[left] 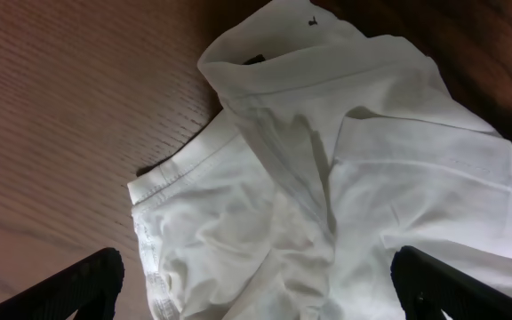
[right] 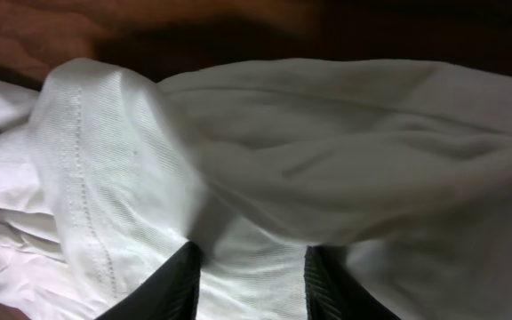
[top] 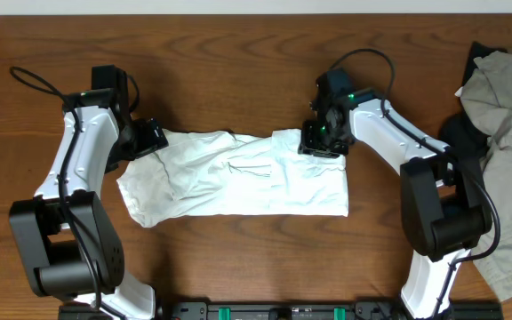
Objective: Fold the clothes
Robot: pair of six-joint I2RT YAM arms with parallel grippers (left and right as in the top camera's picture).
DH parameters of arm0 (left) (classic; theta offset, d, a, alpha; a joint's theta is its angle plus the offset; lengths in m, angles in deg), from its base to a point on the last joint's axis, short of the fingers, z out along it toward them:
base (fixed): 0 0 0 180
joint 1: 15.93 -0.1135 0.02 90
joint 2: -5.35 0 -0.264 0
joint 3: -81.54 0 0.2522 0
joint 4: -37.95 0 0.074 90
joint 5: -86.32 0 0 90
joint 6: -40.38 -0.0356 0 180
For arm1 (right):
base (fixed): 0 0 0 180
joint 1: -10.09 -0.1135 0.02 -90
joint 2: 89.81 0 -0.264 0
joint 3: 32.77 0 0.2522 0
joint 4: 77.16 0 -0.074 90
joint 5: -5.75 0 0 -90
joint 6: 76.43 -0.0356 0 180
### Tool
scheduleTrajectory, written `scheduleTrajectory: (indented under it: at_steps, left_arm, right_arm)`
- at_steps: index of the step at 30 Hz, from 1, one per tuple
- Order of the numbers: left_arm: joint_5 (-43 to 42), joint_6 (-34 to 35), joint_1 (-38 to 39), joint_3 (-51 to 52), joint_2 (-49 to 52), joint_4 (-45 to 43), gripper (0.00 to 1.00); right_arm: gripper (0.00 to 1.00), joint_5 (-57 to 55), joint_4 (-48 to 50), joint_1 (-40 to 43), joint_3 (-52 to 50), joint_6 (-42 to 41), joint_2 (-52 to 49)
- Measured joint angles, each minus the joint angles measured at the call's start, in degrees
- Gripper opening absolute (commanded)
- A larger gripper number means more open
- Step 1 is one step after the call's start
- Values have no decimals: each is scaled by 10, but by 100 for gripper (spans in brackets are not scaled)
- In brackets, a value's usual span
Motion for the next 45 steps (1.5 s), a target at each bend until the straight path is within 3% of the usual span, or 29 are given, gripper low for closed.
scheduleTrajectory:
  at_steps: [4, 7, 9, 10, 11, 18, 29, 34, 39, 45]
  left_arm:
    - [0, 0, 0, 0, 0, 0, 98]
    - [0, 0, 0, 0, 0, 0, 98]
    - [0, 0, 0, 0, 0, 0, 98]
    - [0, 0, 0, 0, 0, 0, 98]
    - [0, 0, 0, 0, 0, 0, 98]
    - [3, 0, 0, 0, 0, 0, 98]
    - [45, -4, 0, 1, 0, -36, 98]
    - [12, 89, 0, 2, 0, -137, 98]
    - [-23, 167, 0, 2, 0, -138, 98]
    - [-49, 180, -1, 2, 0, -119, 98]
  right_arm:
    - [37, 4, -6, 2, 5, 0, 5]
    - [43, 6, -17, 2, 16, -2, 31]
    - [69, 7, -26, 2, 28, -4, 65]
    - [88, 8, -29, 2, 34, 0, 83]
    - [98, 8, -32, 2, 40, 0, 107]
    - [99, -64, -116, 11, 64, -21, 229]
    - [99, -138, -192, 59, 63, -64, 221]
    - [99, -151, -193, 59, 63, -64, 221]
    - [99, -179, -193, 59, 63, -64, 221]
    - [99, -196, -195, 68, 63, -61, 221]
